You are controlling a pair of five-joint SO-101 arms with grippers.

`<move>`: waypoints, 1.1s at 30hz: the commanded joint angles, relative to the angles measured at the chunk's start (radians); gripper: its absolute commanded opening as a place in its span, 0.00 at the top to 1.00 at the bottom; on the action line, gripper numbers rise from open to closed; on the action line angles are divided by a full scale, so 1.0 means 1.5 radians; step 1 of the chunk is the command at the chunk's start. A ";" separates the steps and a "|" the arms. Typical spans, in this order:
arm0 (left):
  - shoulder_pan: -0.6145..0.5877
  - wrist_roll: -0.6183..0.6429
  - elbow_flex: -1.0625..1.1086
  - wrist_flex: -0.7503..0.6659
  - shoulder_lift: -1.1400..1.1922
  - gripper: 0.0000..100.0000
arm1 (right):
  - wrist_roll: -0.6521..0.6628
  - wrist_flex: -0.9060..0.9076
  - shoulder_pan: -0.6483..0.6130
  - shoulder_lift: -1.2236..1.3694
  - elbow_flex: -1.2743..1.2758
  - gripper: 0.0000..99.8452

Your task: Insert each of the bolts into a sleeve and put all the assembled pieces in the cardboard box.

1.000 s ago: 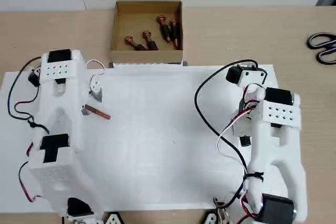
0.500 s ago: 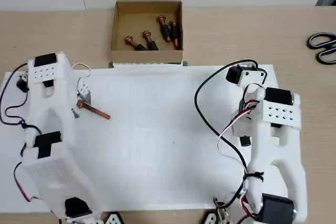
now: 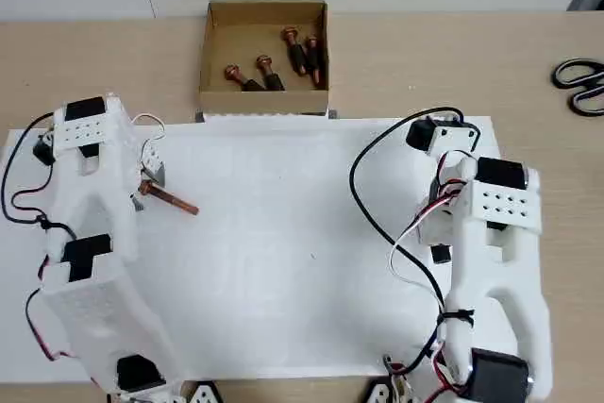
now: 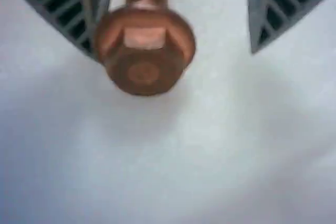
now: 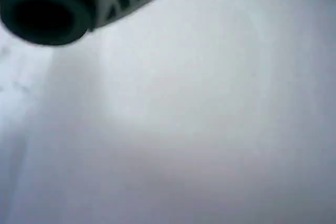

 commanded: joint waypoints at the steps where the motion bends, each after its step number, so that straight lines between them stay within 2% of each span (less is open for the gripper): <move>1: 0.012 0.001 -0.004 -0.012 -0.004 0.83 | 0.004 -0.008 0.001 -0.028 -0.006 0.99; 11: 0.026 0.014 -0.002 -0.020 -0.003 0.83 | 0.003 -0.008 0.001 -0.028 -0.007 0.99; 16: 0.025 0.014 -0.003 -0.028 0.046 0.83 | 0.003 -0.008 0.001 -0.028 -0.007 0.99; 24: 0.024 0.014 -0.006 -0.028 0.094 0.99 | 0.003 -0.008 0.001 -0.028 -0.007 0.99; 33: 0.024 0.014 -0.006 -0.029 0.093 0.99 | 0.003 -0.008 0.001 -0.028 -0.008 0.99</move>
